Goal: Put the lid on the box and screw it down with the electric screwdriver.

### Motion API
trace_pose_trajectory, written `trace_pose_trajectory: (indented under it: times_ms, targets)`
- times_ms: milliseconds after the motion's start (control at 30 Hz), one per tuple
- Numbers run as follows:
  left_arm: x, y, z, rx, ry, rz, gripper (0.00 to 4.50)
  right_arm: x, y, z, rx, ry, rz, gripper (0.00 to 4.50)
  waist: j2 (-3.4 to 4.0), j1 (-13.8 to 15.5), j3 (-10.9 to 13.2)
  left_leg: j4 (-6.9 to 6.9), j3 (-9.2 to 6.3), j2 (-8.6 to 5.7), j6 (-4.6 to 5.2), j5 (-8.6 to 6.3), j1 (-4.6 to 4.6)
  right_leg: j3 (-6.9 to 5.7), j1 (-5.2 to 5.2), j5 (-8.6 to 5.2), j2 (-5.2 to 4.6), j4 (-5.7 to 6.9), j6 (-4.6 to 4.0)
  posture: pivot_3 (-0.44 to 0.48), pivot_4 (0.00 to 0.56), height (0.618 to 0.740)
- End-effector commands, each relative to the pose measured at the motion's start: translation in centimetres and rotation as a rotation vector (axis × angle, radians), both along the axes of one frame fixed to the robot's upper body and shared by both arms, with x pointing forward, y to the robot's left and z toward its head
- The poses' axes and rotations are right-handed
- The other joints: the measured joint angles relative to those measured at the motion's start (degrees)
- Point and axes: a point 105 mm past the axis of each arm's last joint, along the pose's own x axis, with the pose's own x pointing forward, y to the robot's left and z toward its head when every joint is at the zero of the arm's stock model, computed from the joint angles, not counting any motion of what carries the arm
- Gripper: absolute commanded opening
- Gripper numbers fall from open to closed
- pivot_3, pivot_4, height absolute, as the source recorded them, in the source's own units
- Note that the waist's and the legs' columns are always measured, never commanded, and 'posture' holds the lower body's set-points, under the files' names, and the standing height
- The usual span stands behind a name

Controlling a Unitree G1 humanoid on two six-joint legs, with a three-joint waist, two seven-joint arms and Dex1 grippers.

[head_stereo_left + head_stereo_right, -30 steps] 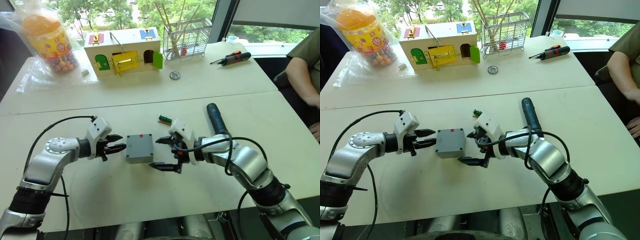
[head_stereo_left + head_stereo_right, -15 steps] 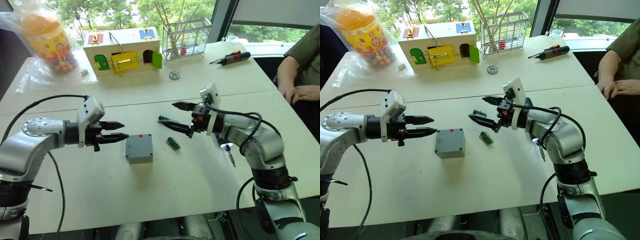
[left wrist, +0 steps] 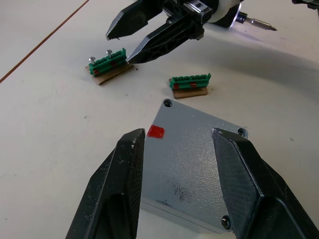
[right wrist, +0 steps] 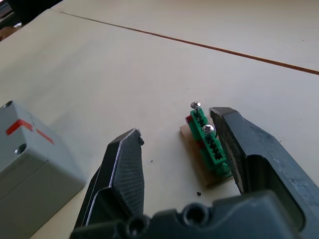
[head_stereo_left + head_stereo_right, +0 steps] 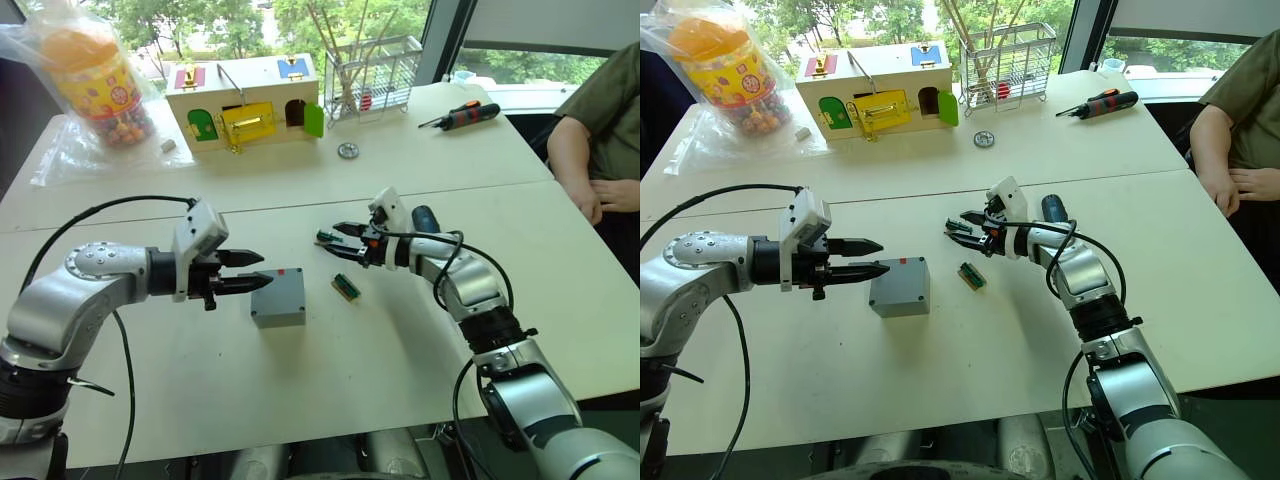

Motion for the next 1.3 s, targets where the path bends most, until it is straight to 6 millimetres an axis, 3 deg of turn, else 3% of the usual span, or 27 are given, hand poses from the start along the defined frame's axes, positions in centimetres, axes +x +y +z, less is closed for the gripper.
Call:
trace_pose_trajectory:
  times_ms: [33, 467, 633, 667, 933, 1300]
  targets:
    - [0.0, -0.2, 0.3, 0.008, -0.029, -0.007, 2.15, 0.6, 0.4, 1.2, 0.001, -0.056, 0.006, 2.43, 0.00, -0.1, 0.0, 0.00, 0.00, 0.00, 0.00, 0.00, 0.00, 0.00, 0.00, 0.00, 0.01, 0.00, 0.00, 0.000, 0.150, 0.740]
    - [0.0, -0.5, -0.9, 0.009, -0.024, 0.007, 2.15, 1.1, 0.5, 1.1, 0.011, -0.047, -0.003, 2.43, 0.00, -0.1, 0.0, -0.01, 0.00, 0.01, -0.01, 0.01, 0.00, 0.00, -0.01, 0.00, 0.01, 0.01, 0.00, 0.000, 0.150, 0.740]
    - [0.1, -0.5, -1.1, 0.016, -0.031, 0.011, 2.15, 1.3, 0.5, 1.1, 0.021, -0.046, -0.009, 0.17, 0.00, -0.1, 0.0, -0.01, 0.00, 0.01, -0.02, 0.01, 0.00, 0.01, -0.01, 0.00, 0.01, 0.01, 0.00, 0.000, 0.150, 0.740]
    - [0.1, -0.5, -1.1, 0.016, -0.031, 0.011, 2.15, 1.3, 0.6, 1.1, 0.021, -0.048, -0.011, 0.08, 0.00, -0.2, 0.0, -0.01, 0.00, 0.01, -0.02, 0.01, 0.00, 0.01, -0.01, 0.00, 0.01, 0.01, 0.00, 0.000, 0.150, 0.740]
    - [0.4, -0.4, -1.2, 0.020, -0.030, 0.015, 2.15, 1.4, 0.5, 1.1, 0.030, -0.055, -0.021, 0.08, 0.00, -0.1, 0.0, -0.01, 0.00, 0.01, -0.02, 0.01, 0.00, 0.01, -0.01, 0.00, 0.01, 0.01, 0.00, 0.000, 0.150, 0.740]
    - [0.6, -0.3, -1.2, 0.009, -0.033, 0.019, 2.15, 1.2, 0.1, 4.1, 0.119, -0.078, -0.049, 0.08, 0.00, -0.2, 0.0, -0.01, 0.00, 0.01, -0.02, 0.01, 0.00, 0.01, -0.01, 0.00, 0.01, 0.02, 0.00, 0.000, 0.150, 0.740]
